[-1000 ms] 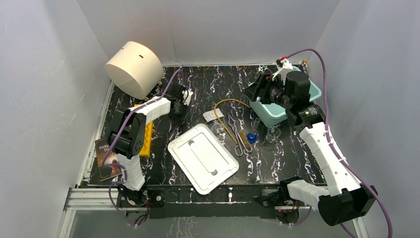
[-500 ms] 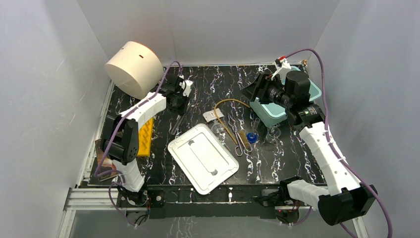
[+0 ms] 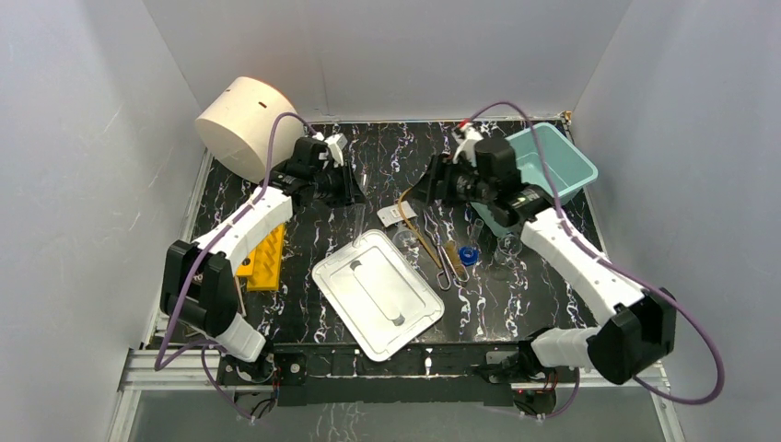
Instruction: Organize the chemistry lab equipment
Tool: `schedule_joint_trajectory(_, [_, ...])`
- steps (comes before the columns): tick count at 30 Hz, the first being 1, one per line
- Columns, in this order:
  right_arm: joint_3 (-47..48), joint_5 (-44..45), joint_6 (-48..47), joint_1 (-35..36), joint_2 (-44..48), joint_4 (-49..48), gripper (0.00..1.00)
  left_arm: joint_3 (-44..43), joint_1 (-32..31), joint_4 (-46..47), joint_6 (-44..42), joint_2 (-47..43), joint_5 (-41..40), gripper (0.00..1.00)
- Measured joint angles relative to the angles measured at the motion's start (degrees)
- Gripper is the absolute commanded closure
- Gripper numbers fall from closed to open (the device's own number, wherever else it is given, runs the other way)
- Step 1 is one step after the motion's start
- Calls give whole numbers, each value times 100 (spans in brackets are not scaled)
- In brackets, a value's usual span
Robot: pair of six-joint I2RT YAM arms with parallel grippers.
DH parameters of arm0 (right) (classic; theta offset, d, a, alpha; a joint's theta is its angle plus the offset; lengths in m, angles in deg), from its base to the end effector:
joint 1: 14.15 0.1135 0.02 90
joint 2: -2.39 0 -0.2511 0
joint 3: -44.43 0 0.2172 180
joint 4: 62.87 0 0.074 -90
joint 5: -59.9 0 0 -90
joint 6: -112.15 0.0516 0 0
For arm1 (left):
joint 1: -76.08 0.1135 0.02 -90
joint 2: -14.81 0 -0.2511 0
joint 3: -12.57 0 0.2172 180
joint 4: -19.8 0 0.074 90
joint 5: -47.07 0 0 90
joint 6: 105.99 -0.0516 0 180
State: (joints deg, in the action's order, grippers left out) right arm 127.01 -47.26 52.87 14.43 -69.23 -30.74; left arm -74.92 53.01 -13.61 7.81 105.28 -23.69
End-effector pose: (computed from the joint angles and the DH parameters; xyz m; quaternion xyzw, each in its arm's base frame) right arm 0.2290 0.1421 0.3486 -0.0691 0.8172 0.3834 0.4248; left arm 0.3041 -0.1480 0.2805 0.0698 0.8805 -0.3137 0.3486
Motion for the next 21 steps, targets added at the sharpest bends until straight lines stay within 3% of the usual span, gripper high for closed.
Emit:
schedule_joint_trajectory(6, [4,339,155,999,-745,-48,21,286,0,431,1145,-138,168,83])
schedule_joint_trajectory(13, [208,400,876,1528,-1679,-511,22,520,0,870,2186,-428,238,84])
schedule_joint_trajectory(21, [380,494,1438,1585,-2135,-750,42,616,0,966,2533,-444,240,84])
